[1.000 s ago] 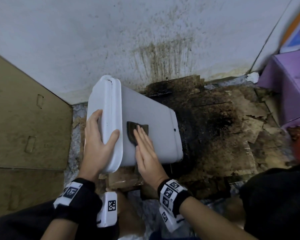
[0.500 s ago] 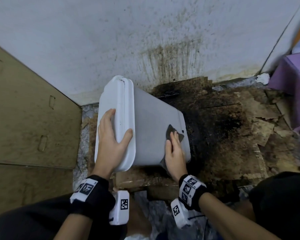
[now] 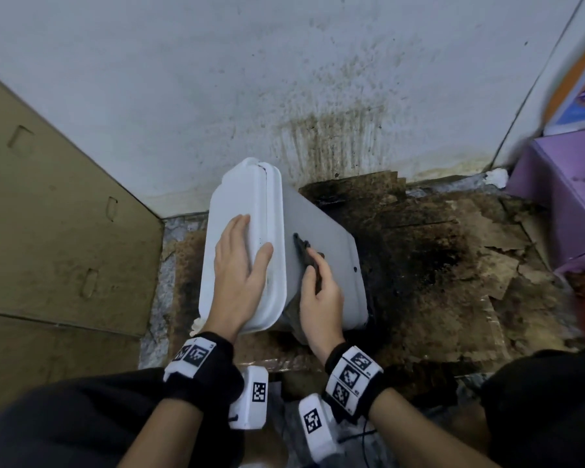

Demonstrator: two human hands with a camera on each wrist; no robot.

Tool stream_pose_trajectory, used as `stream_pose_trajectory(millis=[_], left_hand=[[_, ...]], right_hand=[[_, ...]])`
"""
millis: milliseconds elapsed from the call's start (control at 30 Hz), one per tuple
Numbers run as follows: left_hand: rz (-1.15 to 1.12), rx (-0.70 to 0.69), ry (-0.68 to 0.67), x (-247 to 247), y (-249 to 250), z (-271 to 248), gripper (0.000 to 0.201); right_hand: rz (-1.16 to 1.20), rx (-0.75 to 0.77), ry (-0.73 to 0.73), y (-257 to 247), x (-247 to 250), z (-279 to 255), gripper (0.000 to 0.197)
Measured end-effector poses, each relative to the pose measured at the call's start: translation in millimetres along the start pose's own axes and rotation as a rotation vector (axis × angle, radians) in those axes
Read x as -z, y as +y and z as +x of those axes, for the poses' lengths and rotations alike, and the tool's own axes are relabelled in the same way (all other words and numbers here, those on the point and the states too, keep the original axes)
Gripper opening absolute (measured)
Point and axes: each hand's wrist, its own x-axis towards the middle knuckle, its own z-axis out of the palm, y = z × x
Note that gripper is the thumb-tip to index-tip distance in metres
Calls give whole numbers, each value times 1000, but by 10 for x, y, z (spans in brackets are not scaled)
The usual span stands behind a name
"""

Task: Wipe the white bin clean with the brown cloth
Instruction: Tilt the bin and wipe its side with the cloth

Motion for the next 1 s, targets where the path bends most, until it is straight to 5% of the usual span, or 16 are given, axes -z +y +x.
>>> stream_pose_trajectory(millis=[133, 267, 500, 667, 1000], left_hand=[[-97, 40, -47, 10, 32, 18, 62], [-96, -3, -107, 8, 52, 52, 56], [147, -217, -118, -41, 34, 88, 56], [124, -155, -47, -163, 127, -18, 58], [175, -191, -29, -210, 158, 8, 64]], right_hand=[[233, -189, 44, -240, 160, 148, 35], [337, -76, -44, -676, 278, 158, 28], [-112, 265, -126, -640, 149, -25, 37], [-395, 369, -254, -527, 111, -89, 51], [-580, 284, -490, -791, 97, 667, 56]])
